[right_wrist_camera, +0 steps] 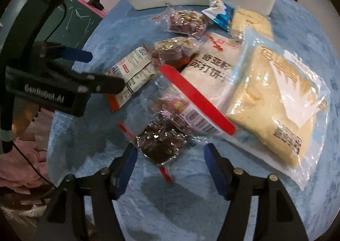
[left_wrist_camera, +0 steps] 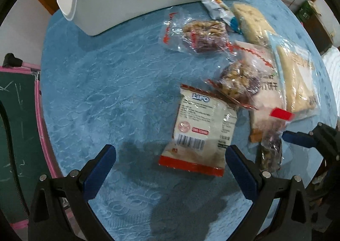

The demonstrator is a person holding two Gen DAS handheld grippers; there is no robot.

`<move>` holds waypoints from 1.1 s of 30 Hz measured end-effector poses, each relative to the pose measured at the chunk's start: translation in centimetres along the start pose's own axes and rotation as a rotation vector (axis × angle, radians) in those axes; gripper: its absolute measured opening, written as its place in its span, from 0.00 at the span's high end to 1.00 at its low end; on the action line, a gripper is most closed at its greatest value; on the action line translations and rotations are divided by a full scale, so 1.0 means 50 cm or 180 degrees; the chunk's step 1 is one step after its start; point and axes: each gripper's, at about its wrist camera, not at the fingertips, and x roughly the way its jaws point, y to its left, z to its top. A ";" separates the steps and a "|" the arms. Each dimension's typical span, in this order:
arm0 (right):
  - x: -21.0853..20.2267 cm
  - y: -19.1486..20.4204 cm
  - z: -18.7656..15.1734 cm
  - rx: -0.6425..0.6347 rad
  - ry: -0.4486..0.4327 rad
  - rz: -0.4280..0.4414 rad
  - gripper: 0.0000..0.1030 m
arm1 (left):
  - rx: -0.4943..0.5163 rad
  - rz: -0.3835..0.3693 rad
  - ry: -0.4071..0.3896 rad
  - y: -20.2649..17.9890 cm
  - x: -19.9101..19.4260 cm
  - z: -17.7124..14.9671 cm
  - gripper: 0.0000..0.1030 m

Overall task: Organize snacks
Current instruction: 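Grasp the red-lidded dark snack bag with the right tool while the left tool grasps the LIPO packet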

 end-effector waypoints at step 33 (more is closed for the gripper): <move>-0.052 -0.003 0.004 -0.0101 -0.0121 0.0176 0.55 | 0.0000 -0.0020 0.0176 -0.029 0.057 0.038 0.15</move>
